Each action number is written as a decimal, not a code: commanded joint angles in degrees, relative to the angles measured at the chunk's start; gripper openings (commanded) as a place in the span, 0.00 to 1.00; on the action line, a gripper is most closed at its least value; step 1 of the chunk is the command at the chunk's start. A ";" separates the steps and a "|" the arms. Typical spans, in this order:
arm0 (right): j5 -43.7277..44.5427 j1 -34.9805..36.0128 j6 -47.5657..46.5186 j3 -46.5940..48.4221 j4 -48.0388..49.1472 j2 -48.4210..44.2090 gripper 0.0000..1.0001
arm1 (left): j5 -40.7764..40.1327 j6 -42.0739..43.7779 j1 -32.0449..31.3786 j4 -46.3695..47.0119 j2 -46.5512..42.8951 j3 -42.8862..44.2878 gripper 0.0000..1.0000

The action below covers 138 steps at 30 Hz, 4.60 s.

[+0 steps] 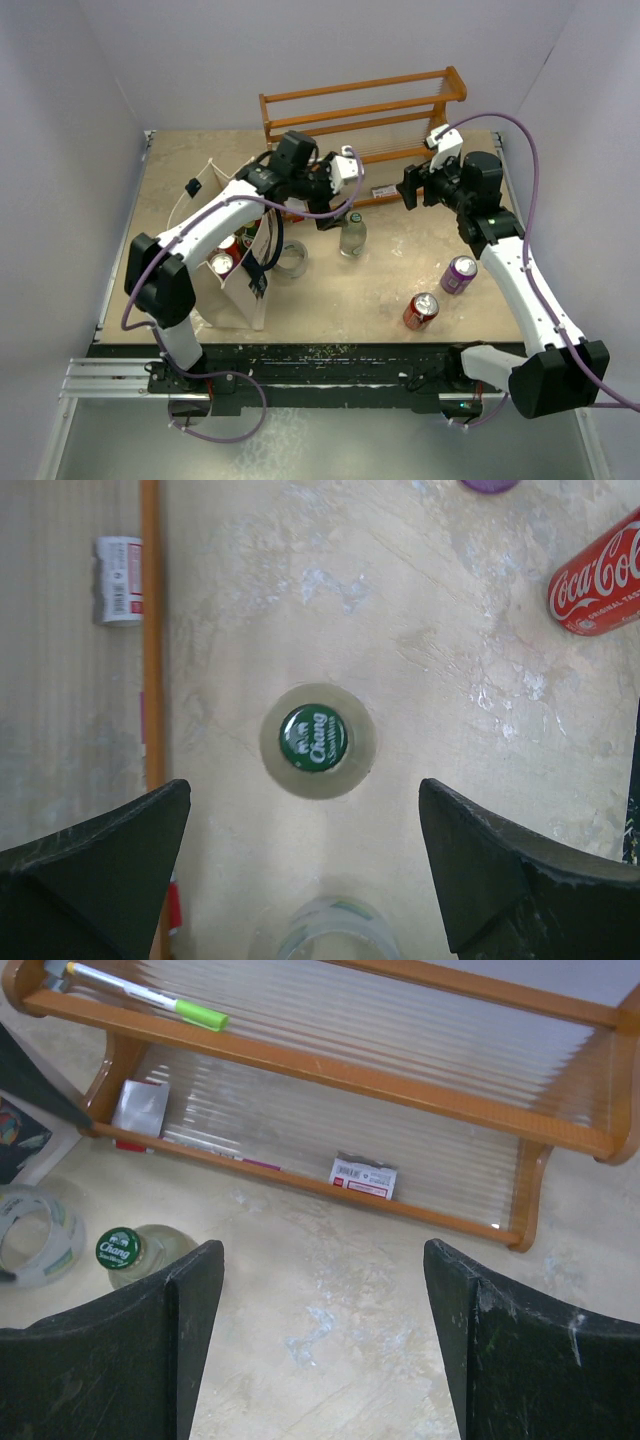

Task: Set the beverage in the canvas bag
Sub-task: Pick up the drink from the center of the board, then place the drink in the canvas bag.

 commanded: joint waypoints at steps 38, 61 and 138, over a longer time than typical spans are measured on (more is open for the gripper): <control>-2.94 -7.96 5.66 -6.83 7.38 -5.14 0.82 | -3.43 1.88 -4.95 2.66 6.59 5.91 0.46; -4.26 -7.96 5.78 -4.53 8.13 -2.30 0.82 | -7.25 7.70 -4.92 -4.94 3.94 21.54 0.00; -2.58 3.90 0.38 4.99 9.28 13.80 0.84 | 22.22 6.26 38.66 -32.34 -44.73 -11.56 0.00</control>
